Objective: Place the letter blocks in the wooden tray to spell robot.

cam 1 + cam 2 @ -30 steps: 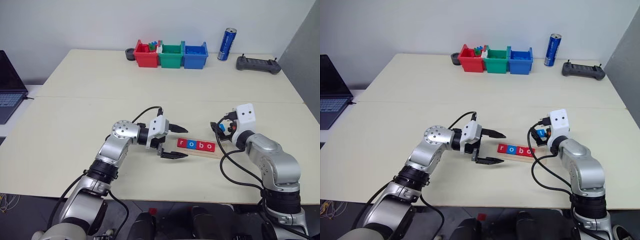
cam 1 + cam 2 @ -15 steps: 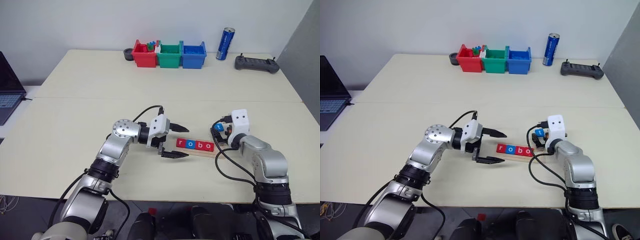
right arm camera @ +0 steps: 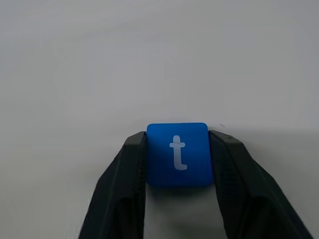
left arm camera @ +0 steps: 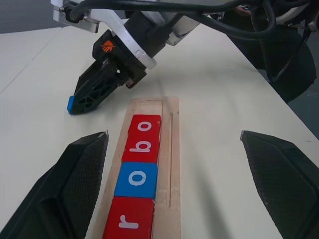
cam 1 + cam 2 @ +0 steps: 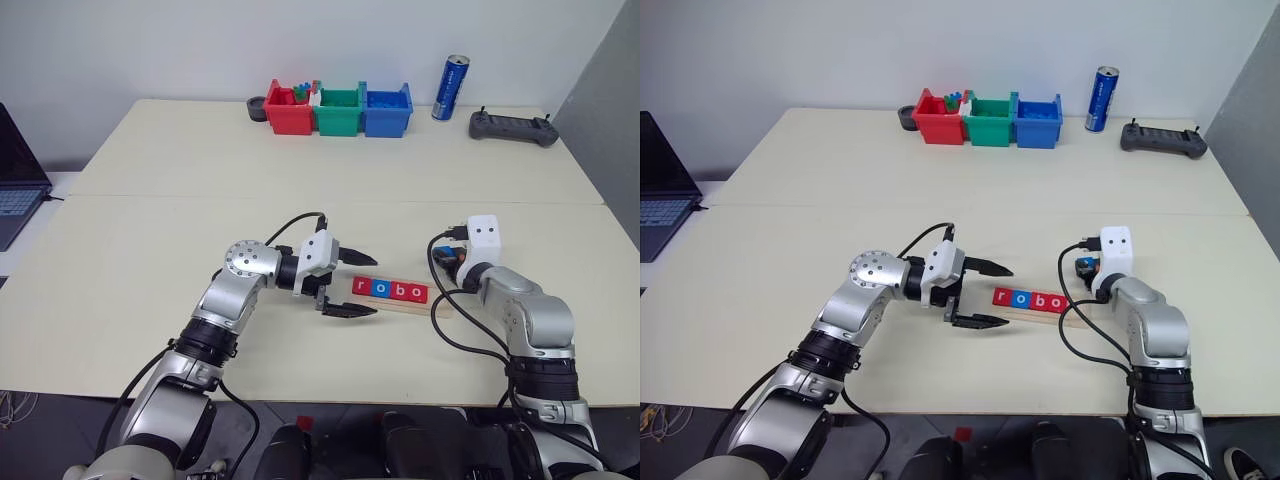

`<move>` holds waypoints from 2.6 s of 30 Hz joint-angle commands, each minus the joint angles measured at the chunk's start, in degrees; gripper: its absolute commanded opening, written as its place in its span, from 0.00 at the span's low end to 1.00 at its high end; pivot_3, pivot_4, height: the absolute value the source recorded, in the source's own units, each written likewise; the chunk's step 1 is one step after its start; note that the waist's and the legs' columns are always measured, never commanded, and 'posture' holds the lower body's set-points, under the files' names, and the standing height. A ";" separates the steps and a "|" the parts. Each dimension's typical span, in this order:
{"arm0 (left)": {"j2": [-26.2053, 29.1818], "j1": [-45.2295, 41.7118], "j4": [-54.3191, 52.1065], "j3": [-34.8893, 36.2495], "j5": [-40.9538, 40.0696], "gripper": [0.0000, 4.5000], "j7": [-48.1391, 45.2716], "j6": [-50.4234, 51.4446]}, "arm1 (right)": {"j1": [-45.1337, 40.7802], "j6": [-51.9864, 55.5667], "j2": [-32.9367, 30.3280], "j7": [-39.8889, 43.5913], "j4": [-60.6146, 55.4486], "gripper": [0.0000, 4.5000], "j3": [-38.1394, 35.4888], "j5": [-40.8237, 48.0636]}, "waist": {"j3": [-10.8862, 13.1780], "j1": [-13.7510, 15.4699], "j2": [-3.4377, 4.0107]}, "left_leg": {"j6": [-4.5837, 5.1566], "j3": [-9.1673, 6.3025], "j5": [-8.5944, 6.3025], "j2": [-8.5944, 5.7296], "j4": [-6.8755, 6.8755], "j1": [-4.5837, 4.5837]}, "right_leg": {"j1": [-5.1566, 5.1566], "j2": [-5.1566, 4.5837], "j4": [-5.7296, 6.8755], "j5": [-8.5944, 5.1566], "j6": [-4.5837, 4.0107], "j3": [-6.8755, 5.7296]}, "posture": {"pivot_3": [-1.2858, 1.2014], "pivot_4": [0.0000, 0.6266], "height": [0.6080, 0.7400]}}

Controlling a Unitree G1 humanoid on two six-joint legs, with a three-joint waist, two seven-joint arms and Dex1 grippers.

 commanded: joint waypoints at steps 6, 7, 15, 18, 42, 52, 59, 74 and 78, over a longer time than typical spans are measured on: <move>-0.45 -0.73 -0.65 0.66 -0.09 1.00 0.26 -1.20 | 0.77 6.98 -3.06 -0.67 -11.21 0.33 -2.60 1.11 | 0.00 0.08 0.00 | 0.00 -0.01 0.00 -0.01 0.00 -0.05 | -0.03 0.00 0.00 0.00 0.00 0.00 | 0.52 0.24 1.00; -0.53 -0.72 -0.60 0.63 -0.10 1.00 0.22 -1.25 | 1.48 9.32 -3.82 -0.63 -14.08 0.33 -3.60 1.46 | 0.00 0.11 0.01 | 0.00 -0.02 0.00 -0.01 0.00 -0.07 | -0.05 0.00 -0.01 0.00 0.00 -0.01 | 0.52 0.24 1.00; -1.18 -1.00 0.50 0.37 -0.01 1.00 -0.23 -1.90 | 10.87 24.01 -3.04 -4.64 -32.28 0.33 -11.83 0.13 | -0.01 0.31 0.01 | 0.00 -0.05 0.00 -0.01 -0.01 -0.14 | -0.07 -0.01 -0.04 0.00 0.00 -0.04 | 0.52 0.24 1.00; -1.31 -1.40 1.19 0.39 -0.02 1.00 -0.60 -2.25 | 14.65 26.00 0.73 -6.49 -35.57 0.33 -12.50 -0.59 | -0.03 0.19 0.05 | 0.00 -0.02 0.00 0.00 0.00 -0.12 | -0.07 0.00 -0.02 0.00 0.00 -0.01 | 0.52 0.24 1.00; -1.95 -2.46 2.41 0.55 0.23 1.00 -0.88 -2.81 | 16.85 14.70 3.80 -9.38 -33.99 1.00 -9.20 -3.55 | -0.09 -0.01 0.09 | 0.00 0.01 0.00 0.04 0.00 -0.03 | -0.03 0.09 0.01 0.00 0.00 0.05 | 0.52 0.24 1.00; -2.18 -2.45 2.83 0.43 0.40 1.00 -1.15 -3.26 | 12.60 -4.82 -14.86 20.02 -24.69 1.00 -7.50 7.20 | -0.07 0.19 0.06 | 0.01 0.04 -0.01 0.00 -0.02 -0.07 | -0.02 0.05 -0.09 0.00 0.00 0.04 | 0.52 0.24 1.00; -2.77 -2.45 3.22 0.40 0.46 1.00 -1.37 -3.95 | 20.98 -44.56 -34.26 51.15 1.73 1.00 -1.79 2.91 | -0.02 0.32 -0.03 | 0.08 0.12 -0.05 -0.06 0.06 0.03 | 0.18 -0.03 -0.18 -0.01 0.04 0.04 | 0.52 0.24 1.00; -1.78 -1.52 1.70 0.77 0.42 1.00 -1.10 -3.07 | 9.27 -58.32 -38.57 67.28 26.21 1.00 5.65 1.67 | -0.01 -0.63 -0.05 | 0.07 0.13 -0.04 0.00 0.08 0.33 | 0.43 0.02 -0.11 0.00 0.03 0.13 | 0.52 0.24 1.00; -1.81 -1.77 1.89 0.73 0.49 1.00 -1.00 -3.06 | 6.86 -60.04 -38.16 67.82 30.37 1.00 7.13 0.30 | -0.01 -0.66 -0.05 | 0.07 0.14 -0.04 0.00 0.08 0.35 | 0.43 0.02 -0.11 0.00 0.03 0.14 | 0.52 0.24 1.00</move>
